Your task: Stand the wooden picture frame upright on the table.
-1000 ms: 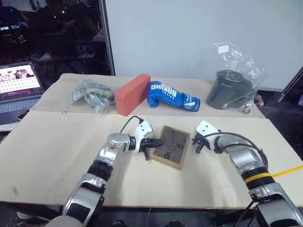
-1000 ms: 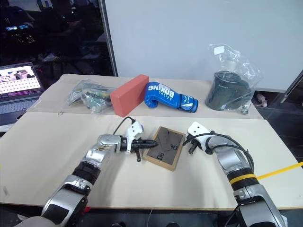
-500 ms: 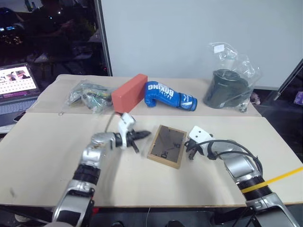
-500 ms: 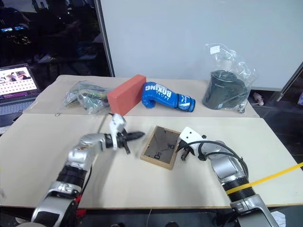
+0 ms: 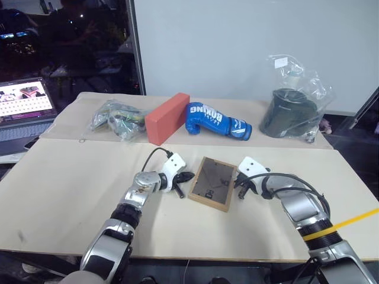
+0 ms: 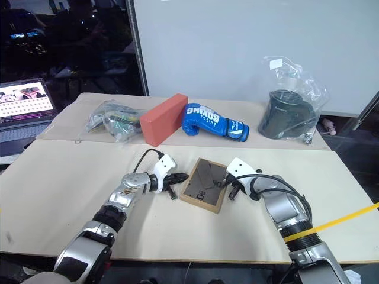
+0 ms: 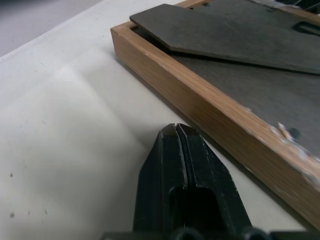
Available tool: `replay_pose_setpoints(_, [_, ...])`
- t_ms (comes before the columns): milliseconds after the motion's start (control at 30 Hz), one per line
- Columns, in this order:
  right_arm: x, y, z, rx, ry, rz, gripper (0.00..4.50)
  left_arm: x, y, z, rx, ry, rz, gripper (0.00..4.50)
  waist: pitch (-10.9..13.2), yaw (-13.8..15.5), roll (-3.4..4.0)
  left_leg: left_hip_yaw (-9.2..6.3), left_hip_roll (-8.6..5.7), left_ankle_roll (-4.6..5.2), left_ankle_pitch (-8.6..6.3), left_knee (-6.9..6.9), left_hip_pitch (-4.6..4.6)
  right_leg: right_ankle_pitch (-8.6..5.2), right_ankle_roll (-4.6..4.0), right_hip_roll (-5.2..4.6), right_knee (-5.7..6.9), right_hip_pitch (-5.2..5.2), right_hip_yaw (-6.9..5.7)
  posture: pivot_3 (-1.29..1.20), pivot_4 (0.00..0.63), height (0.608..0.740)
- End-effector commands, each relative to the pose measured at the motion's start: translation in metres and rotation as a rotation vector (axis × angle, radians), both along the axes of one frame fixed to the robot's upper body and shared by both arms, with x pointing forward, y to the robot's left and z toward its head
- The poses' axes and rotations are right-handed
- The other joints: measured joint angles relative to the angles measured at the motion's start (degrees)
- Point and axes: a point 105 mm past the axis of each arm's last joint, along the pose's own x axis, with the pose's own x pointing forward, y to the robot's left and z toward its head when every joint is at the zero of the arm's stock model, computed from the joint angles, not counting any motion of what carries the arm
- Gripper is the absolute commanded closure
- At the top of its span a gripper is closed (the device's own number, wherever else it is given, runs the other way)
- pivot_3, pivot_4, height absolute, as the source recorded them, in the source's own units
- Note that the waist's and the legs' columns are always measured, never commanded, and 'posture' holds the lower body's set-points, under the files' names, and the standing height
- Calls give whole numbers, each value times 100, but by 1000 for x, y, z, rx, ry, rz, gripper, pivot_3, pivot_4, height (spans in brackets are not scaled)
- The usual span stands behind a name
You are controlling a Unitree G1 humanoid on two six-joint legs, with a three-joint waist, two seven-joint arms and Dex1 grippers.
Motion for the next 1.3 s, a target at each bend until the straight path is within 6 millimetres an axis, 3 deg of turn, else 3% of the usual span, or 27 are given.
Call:
replay_pose_setpoints(33, [-6, 9, -2, 48, 23, 34, 4500, -4, -10, 9, -44, -14, -42, 4444, 0, 2, 0, 0, 0, 0, 0, 0, -1, 0, 0, 0, 0, 0, 0, 0, 150, 736])
replay_pose_setpoints(233, [-15, 26, -8, 58, 45, 112, 4500, -35, -14, -10, -9, 38, -133, 4444, -1, -7, 1, 0, 1, -1, -1, -14, 0, -6, -8, 0, 2, -2, -1, 0, 150, 736])
replay_pose_setpoints(333, [-21, 35, -11, 64, 61, 147, 4500, -50, -5, -18, 16, 70, -142, 4444, -2, -12, 3, 0, 1, -6, -5, -16, 2, -9, -12, 1, 2, 0, -1, 0, 150, 736])
replay_pose_setpoints(600, [-63, 63, -20, 76, 162, 263, 4500, -76, 35, -21, 25, 154, -53, 4444, -5, -37, 7, -2, 4, -8, -6, -14, 10, -19, -15, 1, 6, 1, -2, 0, 150, 736])
replay_pose_setpoints(800, [-66, 44, -28, 22, 185, 178, 4500, -71, 64, -25, 60, 164, 56, 4444, -31, -28, 5, -3, 5, -11, -8, -12, 13, -25, -21, 0, 6, 2, -6, 0, 150, 736])
replay_pose_setpoints(967, [-64, 19, -19, 10, 192, 129, 4500, -59, 102, -20, 128, 147, 168, 4444, -35, -1, 5, -4, 4, -16, -11, -9, 14, -47, -60, -3, 2, 4, -7, 0, 150, 736])
replay_pose_setpoints(1067, [-67, 15, -16, 42, 203, 135, 4500, -58, 111, -5, 3, 180, 229, 4444, -35, 5, 5, -4, 4, -15, -11, -9, 14, -48, -61, -4, 2, 4, -7, 0, 150, 736])
replay_pose_setpoints(1100, [-68, 15, -13, 45, 194, 169, 4500, -58, 112, 4, -118, 245, 277, 4444, -35, 6, 5, -4, 4, -15, -11, -9, 12, -48, -60, -4, 1, 4, -8, 0, 150, 736])
replay_pose_setpoints(1133, [-73, 17, -9, 64, 185, 234, 4500, -61, 116, 12, -212, 334, 330, 4207, -34, 6, 4, -4, 4, -13, -10, -9, 11, -48, -60, -5, 1, 3, -9, 0, 150, 736])
replay_pose_setpoints(1200, [-76, 18, 0, 98, 149, 302, 4500, -77, 123, 15, -210, 529, 412, 3727, -23, 14, -12, -6, 4, -12, -10, -9, 1, -45, -47, -5, 2, -3, -13, 0, 150, 736])
replay_pose_setpoints(1300, [-74, 10, 4, 104, 118, 325, 4500, -102, 117, 46, -425, 753, 301, 2729, -14, -9, -14, -23, 3, -15, -13, -10, -9, -37, -20, -5, 6, -9, -29, 0, 150, 736])
